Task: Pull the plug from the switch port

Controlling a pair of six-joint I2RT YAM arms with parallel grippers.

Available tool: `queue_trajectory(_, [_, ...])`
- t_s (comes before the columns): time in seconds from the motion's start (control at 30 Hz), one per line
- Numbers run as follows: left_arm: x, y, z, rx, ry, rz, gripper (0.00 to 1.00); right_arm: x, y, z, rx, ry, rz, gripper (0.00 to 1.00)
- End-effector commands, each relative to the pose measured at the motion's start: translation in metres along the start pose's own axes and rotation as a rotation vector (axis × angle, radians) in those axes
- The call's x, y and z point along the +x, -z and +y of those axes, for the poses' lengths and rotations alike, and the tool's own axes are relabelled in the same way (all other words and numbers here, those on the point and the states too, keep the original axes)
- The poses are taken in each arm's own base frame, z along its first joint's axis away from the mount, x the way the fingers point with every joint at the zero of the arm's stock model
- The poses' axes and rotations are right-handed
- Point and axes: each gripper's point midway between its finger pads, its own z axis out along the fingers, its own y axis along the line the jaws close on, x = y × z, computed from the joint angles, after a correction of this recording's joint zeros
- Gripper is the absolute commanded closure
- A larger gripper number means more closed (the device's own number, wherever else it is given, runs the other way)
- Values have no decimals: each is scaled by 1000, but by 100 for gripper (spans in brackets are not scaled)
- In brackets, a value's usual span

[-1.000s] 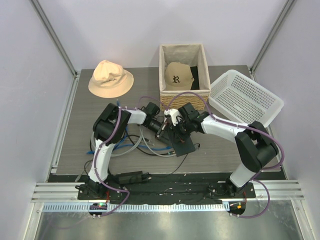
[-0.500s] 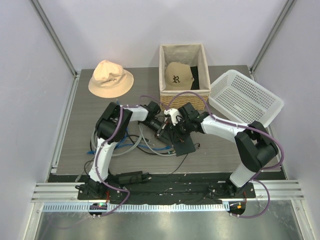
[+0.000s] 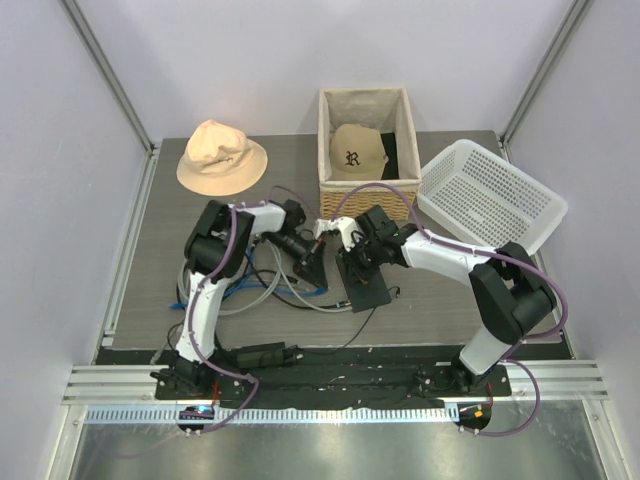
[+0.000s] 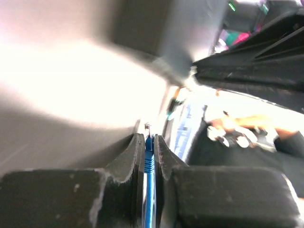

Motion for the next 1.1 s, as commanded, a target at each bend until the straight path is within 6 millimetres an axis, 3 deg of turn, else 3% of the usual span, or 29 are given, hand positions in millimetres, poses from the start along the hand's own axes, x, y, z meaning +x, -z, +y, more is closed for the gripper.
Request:
queue_trajectory(0.0, [-39,108,48,-337,-60,-155,100,33,1,-26,103,1,111,99])
queue_trajectory(0.03, [-62,132,47,-383,-96,-210,100,33,3,-31,112,2,106,99])
queue_trajectory(0.07, [-73,161,56,-437,-88,-267,100,32,5,-33,117,2,100,99])
queue_trajectory(0.17, [-113,223,63,-576,-112,-416,100,28,11,-40,134,-2,78,99])
queue_trajectory(0.23, [-136,250,59,-624,-139,-501,99,26,13,-43,144,0,71,99])
queue_trajectory(0.3, [-144,260,56,-624,-110,-546,79,24,17,-45,152,3,59,99])
queue_trajectory(0.37, [-149,264,37,-596,-111,-582,67,24,20,-48,160,4,52,99])
queue_trajectory(0.43, [-147,261,24,-552,-144,-604,61,18,25,-50,174,8,33,99])
queue_trajectory(0.47, [-146,260,-11,-476,-191,-635,57,14,28,-52,181,6,21,99])
queue_trajectory(0.53, [-135,251,-28,-422,-238,-647,54,3,38,-55,194,-6,-12,99])
queue_trajectory(0.57, [-129,254,-54,-413,-292,-669,53,-17,48,-55,193,5,-58,99])
queue_trajectory(0.6, [-118,242,-48,-399,-271,-657,53,-20,56,-48,166,59,-46,99])
queue_trajectory(0.63, [-112,237,-52,-393,-271,-651,52,-43,72,-32,115,145,-98,98])
queue_trajectory(0.67, [-105,232,-55,-393,-267,-646,52,-45,78,-24,97,213,-90,98])
queue_trajectory(0.7, [-92,224,-53,-389,-240,-628,52,-34,82,-9,56,349,-32,97])
queue_trajectory(0.77, [-83,212,-53,-376,-224,-606,52,-25,90,11,-30,441,-13,96])
queue_trajectory(0.87, [-77,200,-46,-368,-192,-578,52,24,99,53,-272,498,117,96])
queue_trajectory(0.93, [-79,196,-43,-339,-175,-572,53,43,95,69,-339,504,164,97])
queue_trajectory(1.07, [-86,194,-33,-337,-139,-616,54,57,90,85,-385,526,200,99])
